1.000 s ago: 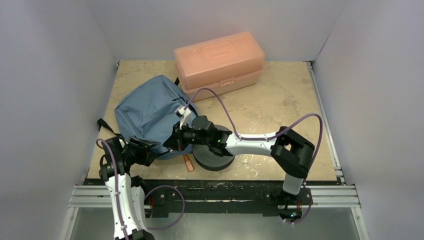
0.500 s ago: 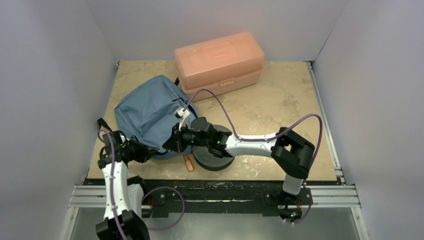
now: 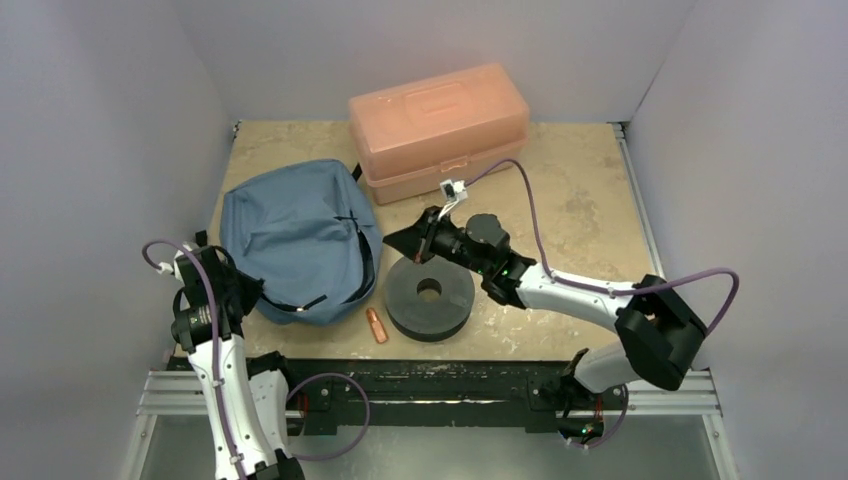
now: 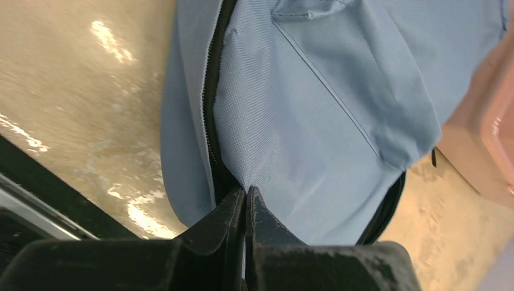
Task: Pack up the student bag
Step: Zip the student bag at the center of the board.
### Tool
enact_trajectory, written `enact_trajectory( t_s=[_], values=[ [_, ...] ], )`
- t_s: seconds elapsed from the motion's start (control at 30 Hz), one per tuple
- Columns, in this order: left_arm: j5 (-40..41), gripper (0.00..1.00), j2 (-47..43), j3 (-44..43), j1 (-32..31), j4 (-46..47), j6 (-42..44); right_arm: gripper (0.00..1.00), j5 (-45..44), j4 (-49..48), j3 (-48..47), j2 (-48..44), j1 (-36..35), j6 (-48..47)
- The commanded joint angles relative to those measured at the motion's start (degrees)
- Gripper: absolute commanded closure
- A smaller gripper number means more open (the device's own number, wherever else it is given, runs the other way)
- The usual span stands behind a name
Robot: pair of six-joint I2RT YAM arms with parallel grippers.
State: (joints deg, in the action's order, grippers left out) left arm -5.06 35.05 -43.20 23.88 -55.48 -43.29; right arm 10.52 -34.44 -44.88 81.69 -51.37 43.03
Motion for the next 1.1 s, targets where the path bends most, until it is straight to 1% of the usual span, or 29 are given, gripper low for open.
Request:
enact_trajectory(
  t_s=[0.0,0.03,0.07,0.1,0.17,0.23,0.27,0.3,0.33,0.4,0.43,0.5,0.6,0.8,0.93,1.0,1.07],
  values=[
    [8.57,1.00,-0.88,-0.51,0.30,2.43,4.32,1.00,2.14,-8.87,-2.27,3.42,1.82,3.12],
    [7.46,1.00,-1.12,-0.81,0.37,2.91,5.18,1.00,3.67,-9.33,-3.62,4.91,1.88,2.97],
    [5.01,1.00,-1.48,-0.98,0.37,4.14,6.32,1.00,7.27,-8.73,-6.34,6.86,1.85,1.56],
    [2.56,1.00,-1.69,-1.12,0.33,4.98,6.69,1.00,11.46,-5.09,-10.44,9.12,1.39,-1.29],
    [-3.61,1.00,-1.37,-0.74,0.35,6.44,6.68,1.00,17.97,6.15,-18.28,13.68,-0.30,-8.14],
    [-8.66,1.00,-0.01,0.74,0.36,7.86,6.08,0.99,22.33,10.96,-22.43,17.11,-2.72,-14.52],
    [-10.22,1.00,0.70,1.35,0.34,8.26,5.75,0.91,23.59,14.66,-25.37,18.89,-3.91,-17.52],
    [-11.70,1.00,1.32,1.98,0.37,8.83,5.55,0.77,23.14,18.44,-28.29,20.60,-5.17,-19.52],
    [-12.68,1.00,1.94,2.40,0.38,9.09,5.46,0.68,22.84,20.69,-30.43,22.35,-6.12,-20.80],
    [-13.47,1.00,2.82,2.59,0.36,8.76,5.41,0.58,23.35,22.08,-33.03,25.22,-6.63,-19.01],
    [-13.76,1.00,2.91,2.59,0.35,8.66,5.47,0.51,24.92,21.68,-33.69,26.40,-6.56,-17.40],
    [-13.85,1.00,2.68,2.58,0.31,8.45,5.62,0.40,24.18,21.08,-33.63,27.33,-6.69,-14.89],
    [-14.02,1.00,1.95,2.76,0.35,8.18,6.12,0.31,24.77,17.90,-31.35,28.09,-6.72,-12.25],
    [-15.03,1.00,1.51,2.81,0.30,7.81,6.86,0.28,25.18,18.90,-31.66,33.39,-6.63,-13.05],
    [-15.75,1.00,1.35,3.27,0.35,8.01,6.81,0.29,27.11,15.18,-30.68,34.47,-6.46,-9.38],
    [-16.04,1.00,1.18,3.54,0.37,8.21,6.65,0.34,32.42,8.50,-28.99,34.46,-6.54,-3.47],
    [-16.14,1.00,1.16,3.62,0.36,8.27,6.47,0.38,35.34,-3.80,-25.05,33.72,-6.61,5.79]
  ],
)
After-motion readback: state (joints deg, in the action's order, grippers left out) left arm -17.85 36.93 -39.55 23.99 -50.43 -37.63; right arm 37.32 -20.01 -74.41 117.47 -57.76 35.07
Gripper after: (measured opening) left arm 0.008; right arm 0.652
